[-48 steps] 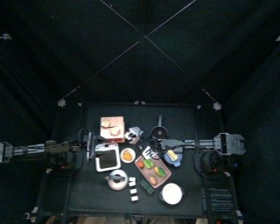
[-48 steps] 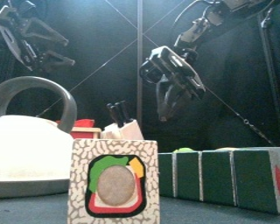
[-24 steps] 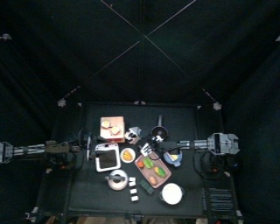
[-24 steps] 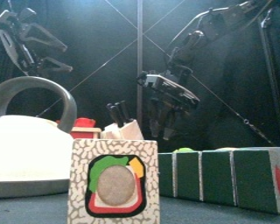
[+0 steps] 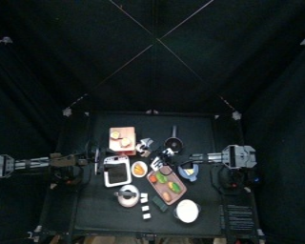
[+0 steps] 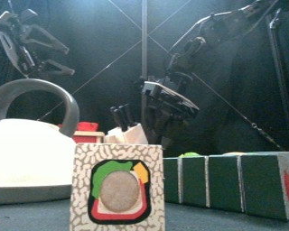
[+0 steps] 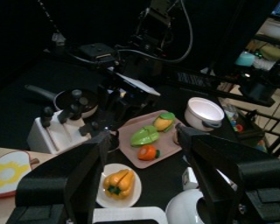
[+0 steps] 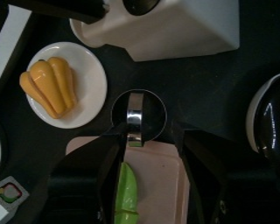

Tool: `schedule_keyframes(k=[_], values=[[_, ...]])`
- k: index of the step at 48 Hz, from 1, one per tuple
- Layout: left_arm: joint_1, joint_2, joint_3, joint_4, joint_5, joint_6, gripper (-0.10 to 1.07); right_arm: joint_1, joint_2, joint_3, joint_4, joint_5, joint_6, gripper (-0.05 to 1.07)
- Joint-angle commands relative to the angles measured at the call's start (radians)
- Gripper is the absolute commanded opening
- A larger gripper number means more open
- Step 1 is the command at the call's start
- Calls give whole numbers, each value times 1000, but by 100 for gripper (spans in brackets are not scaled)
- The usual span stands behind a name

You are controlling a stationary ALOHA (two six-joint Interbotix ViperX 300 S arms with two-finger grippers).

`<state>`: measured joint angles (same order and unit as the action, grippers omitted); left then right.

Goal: Grab cookie cutter

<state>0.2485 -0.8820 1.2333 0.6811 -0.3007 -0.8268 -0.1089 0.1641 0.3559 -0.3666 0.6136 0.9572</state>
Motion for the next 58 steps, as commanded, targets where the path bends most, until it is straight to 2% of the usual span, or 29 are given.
schedule_keyframes(k=[1,20,38,58], values=[[5,2,-12,-3,-3,2,96,-3,-15,-28,-2,-3,-2,82],[5,2,-11,-3,-3,2,96,-3,18,-38,-11,-5,-2,79],[11,2,-9,-8,-3,2,96,2,12,-43,-15,0,0,56],[11,2,-9,-12,-3,2,96,37,-18,-54,-21,9,0,55]])
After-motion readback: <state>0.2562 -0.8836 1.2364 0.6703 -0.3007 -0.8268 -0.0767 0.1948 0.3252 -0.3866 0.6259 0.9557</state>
